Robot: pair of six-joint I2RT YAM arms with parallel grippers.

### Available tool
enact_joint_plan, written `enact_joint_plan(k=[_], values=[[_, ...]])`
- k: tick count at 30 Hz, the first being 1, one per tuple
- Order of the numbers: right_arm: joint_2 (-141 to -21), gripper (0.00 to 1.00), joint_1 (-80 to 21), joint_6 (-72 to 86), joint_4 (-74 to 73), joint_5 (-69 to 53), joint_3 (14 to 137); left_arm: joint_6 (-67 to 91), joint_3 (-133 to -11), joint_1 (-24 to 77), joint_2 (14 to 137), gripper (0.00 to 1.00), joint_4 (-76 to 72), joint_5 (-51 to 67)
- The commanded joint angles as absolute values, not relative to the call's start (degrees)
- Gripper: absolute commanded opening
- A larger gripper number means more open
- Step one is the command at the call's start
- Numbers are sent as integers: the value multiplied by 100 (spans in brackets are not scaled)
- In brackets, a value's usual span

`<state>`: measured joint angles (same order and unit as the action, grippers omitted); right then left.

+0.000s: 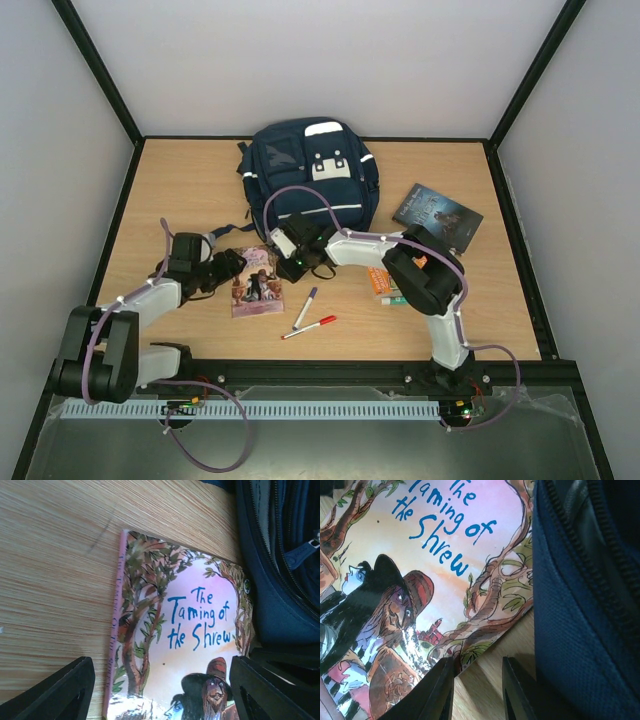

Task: Pack the student bag
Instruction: Pick up the book from the center of the board.

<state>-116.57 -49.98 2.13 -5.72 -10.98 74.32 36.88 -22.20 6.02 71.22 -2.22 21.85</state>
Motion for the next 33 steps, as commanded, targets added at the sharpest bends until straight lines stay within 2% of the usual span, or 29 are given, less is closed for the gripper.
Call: enact_joint_plan(k=[1,11,17,24,33], values=[[-12100,27,-5148,102,-1123,-721,7365,3747,-1969,691,7323,77,-33,2445],[-12510,27,-5405,20,-1367,-396,7552,3944,-1723,712,7276,77,-525,3096],[-12582,27,-5405,9,-1397,-391,7565,4295,-1514,721,6638,75,-1194,3896],[-12776,27,-5405,-1,-1487,-494,7621,4500,-1573,689,5665,72,-1088,3836],[-12798,27,-5404,-11,-1512,-541,7639,4884,-1448,677,6365,66,-1278,4022]])
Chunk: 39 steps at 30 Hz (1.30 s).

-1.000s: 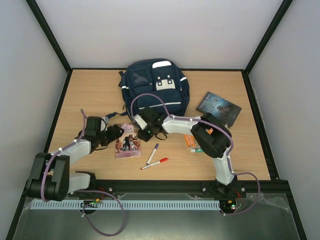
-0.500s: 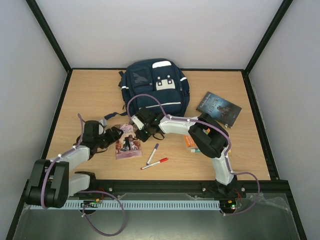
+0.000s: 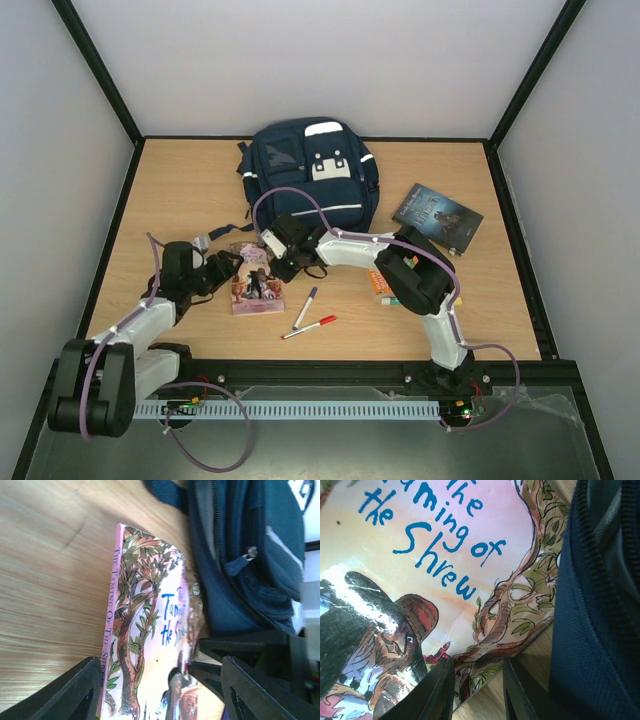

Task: Pack the student bag
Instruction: Pick up the book from the center of the board.

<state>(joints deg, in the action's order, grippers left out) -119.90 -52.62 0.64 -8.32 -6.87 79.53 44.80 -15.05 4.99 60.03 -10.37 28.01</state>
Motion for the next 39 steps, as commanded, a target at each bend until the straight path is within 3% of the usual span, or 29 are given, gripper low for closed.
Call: enact_joint_plan(k=[1,8,15,19,24,34,39], values=[[-12801,27,-5405,-13,-1512,-537,7636,4917,-1438,677,6417,65,-1292,4025],[-12840,27,-5406,-33,-1538,-534,7649,5287,-1310,677,6237,51,-1839,4395],[-12851,27,-5405,-23,-1547,-558,7661,5303,-1313,677,5846,51,-2163,4539],[-12889,28,-5405,-13,-1555,-572,7664,5425,-1158,683,5528,65,-2128,4103],[-12909,27,-5405,-9,-1564,-585,7671,5551,-930,686,5615,76,-2357,3999],[-12998,28,-5404,0,-1582,-624,7692,5797,-615,694,6346,76,-3033,3838],[-13008,28,-5405,1,-1582,-626,7694,5713,-614,694,6552,81,-3067,3701]])
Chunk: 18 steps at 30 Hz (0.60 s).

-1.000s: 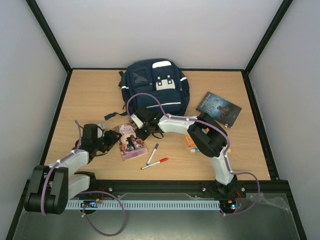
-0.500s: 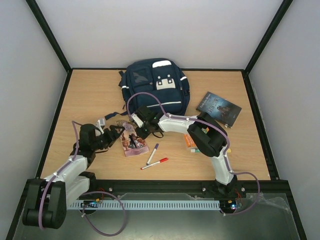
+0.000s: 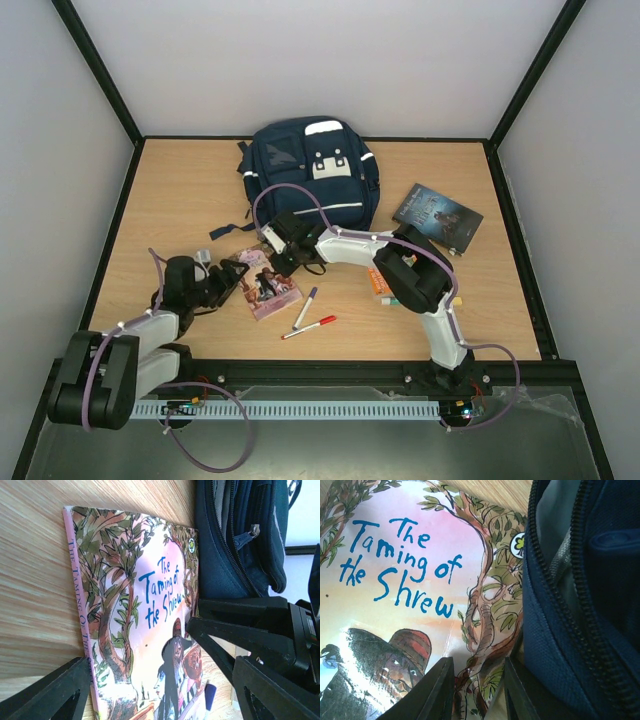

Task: Pack the student bag
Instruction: Pick up the book from the center of the board.

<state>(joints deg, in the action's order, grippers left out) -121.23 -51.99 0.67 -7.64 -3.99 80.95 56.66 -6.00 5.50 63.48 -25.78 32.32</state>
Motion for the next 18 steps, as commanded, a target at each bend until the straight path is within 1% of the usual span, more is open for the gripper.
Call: enact_joint_plan(k=[1,4,8,10,14,16,18], values=[[-13014,28,-5404,0,-1589,-626,7697,5697,-617,694,6621,82,-3082,3691],[-13064,28,-5405,0,-1603,-686,7706,5785,-597,702,6894,85,-3385,3728],[-13138,27,-5405,16,-1651,-788,7741,5939,-586,781,7215,84,-4276,3999],[-13140,27,-5405,10,-1652,-804,7733,6041,-603,892,7197,81,-4606,4092],[-13123,27,-5405,4,-1626,-915,7726,5926,-723,1111,6873,71,-4440,3851],[-13132,27,-5403,7,-1625,-1056,7714,5984,-677,1173,6751,66,-4667,3866],[-13152,27,-5405,15,-1619,-1188,7709,6084,-617,1215,6638,64,-4969,3942]])
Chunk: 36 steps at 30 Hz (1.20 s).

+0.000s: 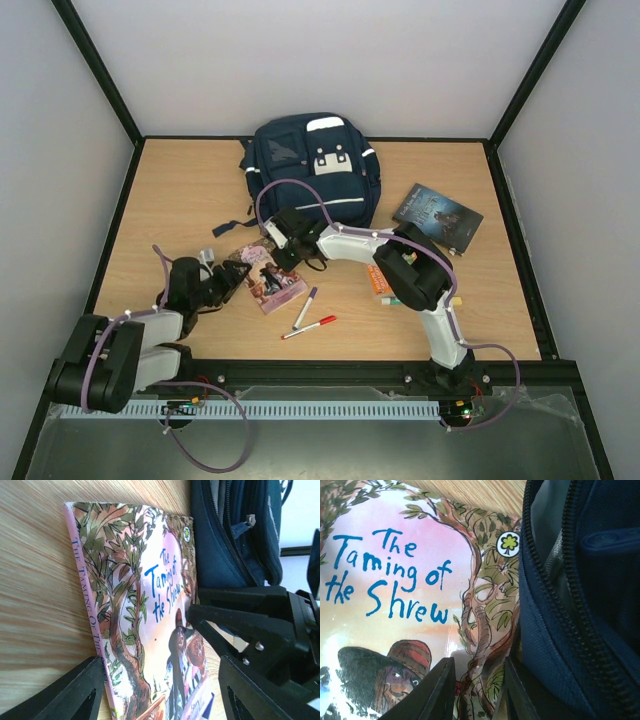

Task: Pack the student bag
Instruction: Pick up the book from the center of the board.

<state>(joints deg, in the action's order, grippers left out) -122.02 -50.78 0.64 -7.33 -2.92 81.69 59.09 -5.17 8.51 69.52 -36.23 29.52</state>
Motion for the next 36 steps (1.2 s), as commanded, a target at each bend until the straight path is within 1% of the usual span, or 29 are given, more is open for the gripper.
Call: enact_joint_plan(k=[1,2,5,6,10,12,15,17,22,25,28,31,33,36], values=[[-13169,27,-5405,19,-1635,-1226,7712,6131,-566,1246,6546,64,-5164,3968],[-13188,27,-5405,21,-1642,-1242,7723,6134,-546,1274,6398,65,-5159,3909],[-13201,27,-5405,26,-1648,-1270,7732,5883,-617,1360,5828,75,-4472,3484],[-13195,27,-5401,25,-1652,-1302,7734,5823,-593,1369,5640,77,-4342,3380],[-13167,27,-5405,26,-1661,-1499,7744,5951,-366,1384,5564,78,-4431,3183],[-13174,27,-5405,26,-1661,-1532,7752,6012,-347,1387,5814,76,-4456,3189],[-13176,27,-5405,13,-1673,-1601,7746,6370,-195,1403,6290,72,-5158,3374],[-13175,27,-5405,16,-1674,-1617,7745,6473,-240,1481,6549,70,-5328,3402],[-13160,27,-5405,24,-1683,-1611,7748,6429,-455,1660,6862,61,-5038,3186],[-13148,27,-5405,26,-1683,-1563,7746,6468,-456,1668,6838,55,-4808,3053],[-13148,27,-5397,33,-1687,-1519,7744,6397,-497,1669,6394,51,-4093,2796],[-13157,28,-5366,67,-1687,-1503,7744,6315,-563,1666,5644,48,-2903,2321],[-13157,27,-5341,103,-1696,-1500,7758,6319,-603,1660,5079,44,-2235,1979],[-13154,28,-5335,118,-1704,-1524,7767,6266,-616,1642,4415,37,-1676,1592]])
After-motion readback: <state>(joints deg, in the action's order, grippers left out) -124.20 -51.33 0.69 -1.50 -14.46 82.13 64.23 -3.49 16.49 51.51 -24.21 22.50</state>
